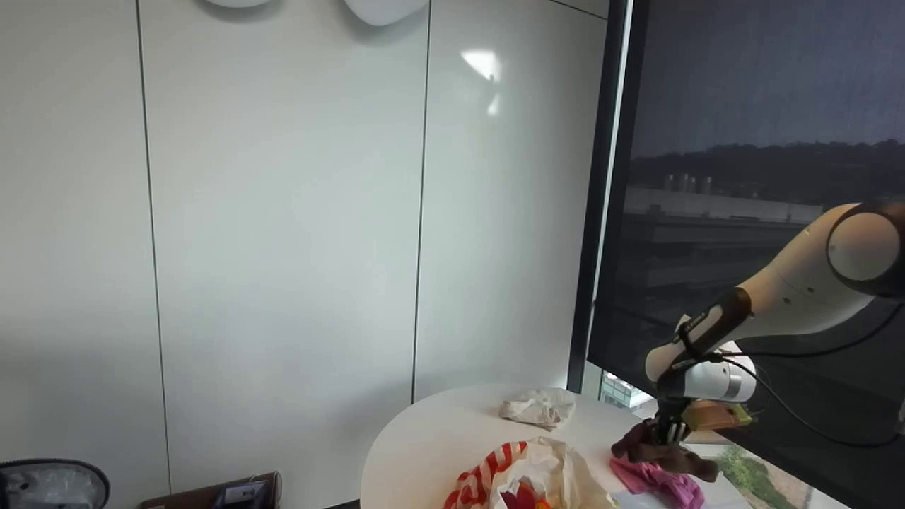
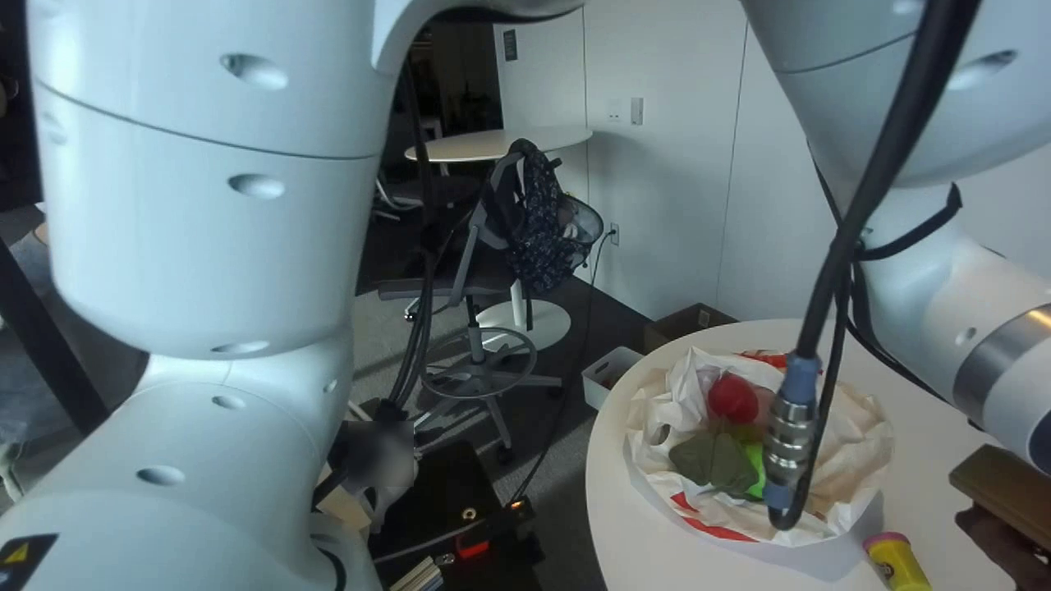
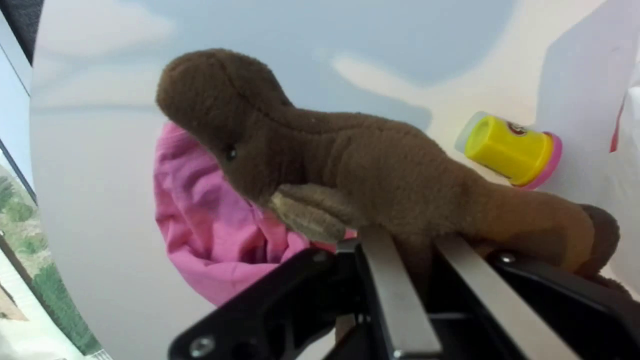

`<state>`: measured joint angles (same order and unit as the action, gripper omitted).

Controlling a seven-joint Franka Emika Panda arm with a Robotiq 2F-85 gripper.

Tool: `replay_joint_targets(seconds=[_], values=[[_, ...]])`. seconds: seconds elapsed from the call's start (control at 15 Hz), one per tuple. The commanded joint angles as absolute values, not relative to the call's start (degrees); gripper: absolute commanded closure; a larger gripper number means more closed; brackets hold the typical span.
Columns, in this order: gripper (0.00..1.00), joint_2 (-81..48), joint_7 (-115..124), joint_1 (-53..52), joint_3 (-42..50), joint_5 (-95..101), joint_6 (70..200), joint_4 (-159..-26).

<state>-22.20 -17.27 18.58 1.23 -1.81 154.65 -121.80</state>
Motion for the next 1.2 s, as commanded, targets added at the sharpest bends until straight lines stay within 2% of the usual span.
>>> replay_joint_targets(seconds=[0.0,0.47,0.73,1.13], values=[[0.89,-12.6,-21.8,14.5,-1.8,-1.5,154.4,-133.2],[0.90,-11.9,-18.4,0.4,-4.7,9.1,158.4,-139.2],[0.90,-14.1,-10.8,-7.0,-0.4,25.8,164.7,-138.3],[0.90,-19.3,-10.1,-8.1,-0.4,31.0,168.8,-137.7]])
